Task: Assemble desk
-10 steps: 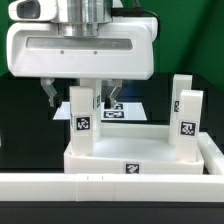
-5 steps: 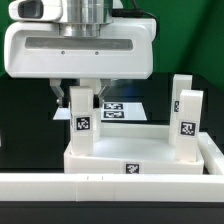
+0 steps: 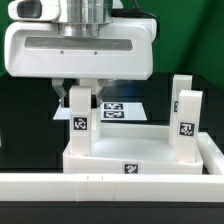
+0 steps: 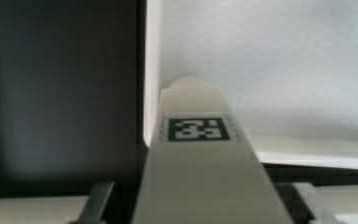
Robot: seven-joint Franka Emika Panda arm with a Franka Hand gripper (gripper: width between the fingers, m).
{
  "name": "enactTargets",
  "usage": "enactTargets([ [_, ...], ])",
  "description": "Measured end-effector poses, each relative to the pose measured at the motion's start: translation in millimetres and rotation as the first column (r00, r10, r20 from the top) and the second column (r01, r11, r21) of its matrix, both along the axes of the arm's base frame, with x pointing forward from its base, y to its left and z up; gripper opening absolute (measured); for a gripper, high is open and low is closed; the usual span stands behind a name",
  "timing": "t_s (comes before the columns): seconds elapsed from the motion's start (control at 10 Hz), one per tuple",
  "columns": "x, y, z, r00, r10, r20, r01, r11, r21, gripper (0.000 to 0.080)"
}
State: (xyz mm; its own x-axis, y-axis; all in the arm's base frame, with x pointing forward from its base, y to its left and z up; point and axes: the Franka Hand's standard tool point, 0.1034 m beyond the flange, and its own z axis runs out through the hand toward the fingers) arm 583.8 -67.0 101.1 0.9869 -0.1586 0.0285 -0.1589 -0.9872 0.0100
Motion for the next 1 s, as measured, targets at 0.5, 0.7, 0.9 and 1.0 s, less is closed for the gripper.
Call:
enactTargets([
  [0.5, -4.9, -9.7, -0.2, 0.923, -0.384, -0.001, 0.384, 0.923, 0.006, 0.0296],
  [0.7, -6.6, -11.3, -0.3, 0.890, -0.457, -0.006, 0.457, 0.890, 0.006, 0.0304],
  [0.9, -6.3, -11.6, 0.1, 0.887, -0.461, -0.003, 0.461, 0.887, -0.002, 0.0375],
  [1.0, -6.2, -11.2, 0.2, 0.887, -0.461, -0.002, 0.461, 0.887, -0.002, 0.0375],
])
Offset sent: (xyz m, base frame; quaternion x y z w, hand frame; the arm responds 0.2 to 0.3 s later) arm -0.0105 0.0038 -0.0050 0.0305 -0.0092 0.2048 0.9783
